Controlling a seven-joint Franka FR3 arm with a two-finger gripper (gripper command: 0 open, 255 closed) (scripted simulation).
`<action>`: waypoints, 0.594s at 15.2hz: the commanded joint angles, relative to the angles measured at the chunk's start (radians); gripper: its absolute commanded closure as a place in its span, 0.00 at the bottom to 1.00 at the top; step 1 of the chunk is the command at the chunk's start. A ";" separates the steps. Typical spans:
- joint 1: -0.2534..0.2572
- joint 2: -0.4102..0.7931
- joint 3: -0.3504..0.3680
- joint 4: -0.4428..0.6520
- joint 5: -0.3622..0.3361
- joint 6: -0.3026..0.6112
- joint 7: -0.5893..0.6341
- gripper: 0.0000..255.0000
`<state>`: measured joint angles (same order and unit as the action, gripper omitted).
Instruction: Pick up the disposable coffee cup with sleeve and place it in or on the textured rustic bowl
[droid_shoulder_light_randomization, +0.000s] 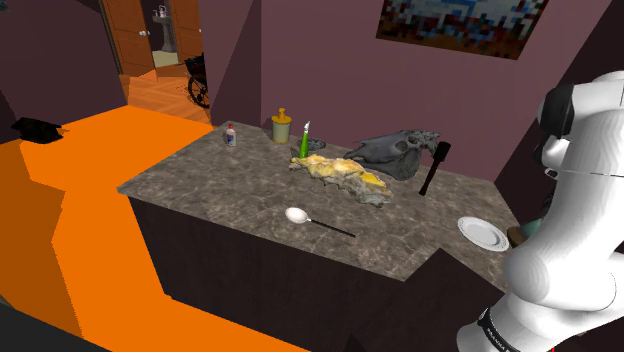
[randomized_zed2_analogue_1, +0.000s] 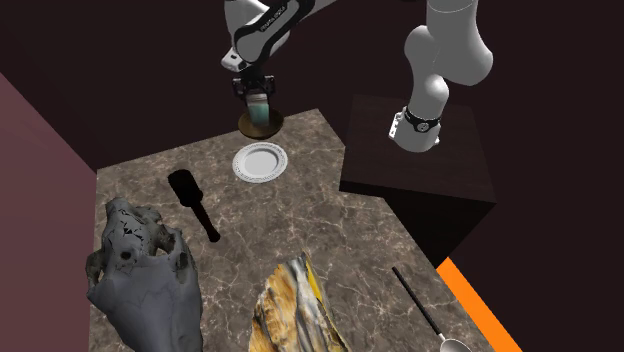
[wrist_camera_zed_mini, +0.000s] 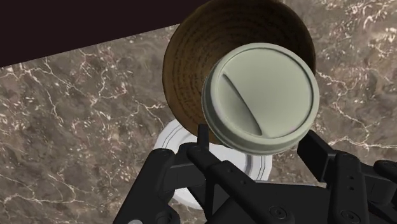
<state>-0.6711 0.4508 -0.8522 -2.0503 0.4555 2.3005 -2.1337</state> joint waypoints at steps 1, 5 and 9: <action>-0.014 0.022 0.018 0.000 0.022 0.017 -0.013 1.00; -0.021 0.032 0.027 -0.001 0.033 0.027 -0.020 1.00; -0.021 0.032 0.027 -0.001 0.033 0.027 -0.020 1.00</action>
<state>-0.6922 0.4831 -0.8254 -2.0516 0.4885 2.3269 -2.1537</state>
